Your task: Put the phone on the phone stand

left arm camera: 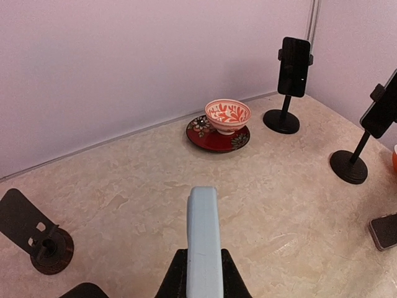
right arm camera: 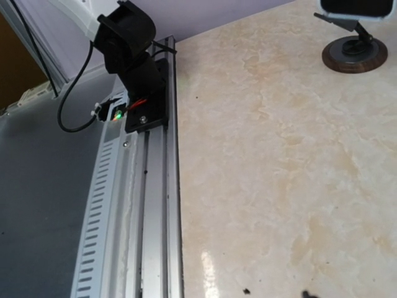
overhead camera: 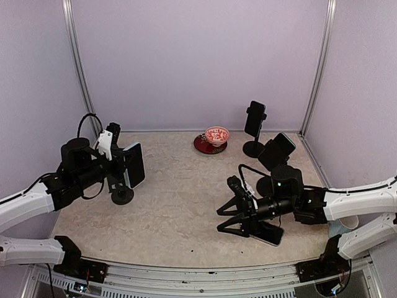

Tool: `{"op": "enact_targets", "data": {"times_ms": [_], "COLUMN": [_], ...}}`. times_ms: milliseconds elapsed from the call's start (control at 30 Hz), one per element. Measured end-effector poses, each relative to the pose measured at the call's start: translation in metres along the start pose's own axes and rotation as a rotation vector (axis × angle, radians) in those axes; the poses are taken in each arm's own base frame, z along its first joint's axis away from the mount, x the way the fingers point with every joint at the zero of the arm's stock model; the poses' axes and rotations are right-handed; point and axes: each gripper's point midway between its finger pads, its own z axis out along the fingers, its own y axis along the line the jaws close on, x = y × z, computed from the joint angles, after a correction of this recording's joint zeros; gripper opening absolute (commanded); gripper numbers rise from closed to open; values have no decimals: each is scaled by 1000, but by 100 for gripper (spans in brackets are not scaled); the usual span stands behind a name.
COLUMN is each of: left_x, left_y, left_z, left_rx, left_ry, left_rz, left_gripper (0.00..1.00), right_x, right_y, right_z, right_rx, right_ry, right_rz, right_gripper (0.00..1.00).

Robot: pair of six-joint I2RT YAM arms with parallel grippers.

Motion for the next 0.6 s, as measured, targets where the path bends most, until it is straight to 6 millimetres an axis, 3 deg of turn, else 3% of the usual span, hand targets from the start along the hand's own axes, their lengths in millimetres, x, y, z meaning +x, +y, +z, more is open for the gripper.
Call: {"op": "enact_targets", "data": {"times_ms": [167,267,400,500,533,567,600], "left_x": [-25,-37,-59,-69,-70,-70,-68], "left_y": [9,25,60,95,105,113,118], "left_z": [-2,-3,-1,-1,0,1,3], "left_rx": [8,11,20,-8,-19,-23,-19], "left_ry": [-42,-41,-53,-57,-55,-51,-43], "left_rz": [23,24,2,-21,-29,-36,-43], "left_gripper": [0,6,8,2,0,0,0], "right_x": [-2,2,8,7,6,5,5], "right_y": [-1,-1,-3,-1,-1,0,1], "right_z": [-1,2,5,7,7,7,8], "right_rx": [-13,-27,-43,-57,-62,-68,-74], "right_ry": [-9,2,22,25,22,18,17], "right_rz": [-9,-5,9,8,5,2,2], "right_gripper": [68,68,69,71,77,98,100]}}
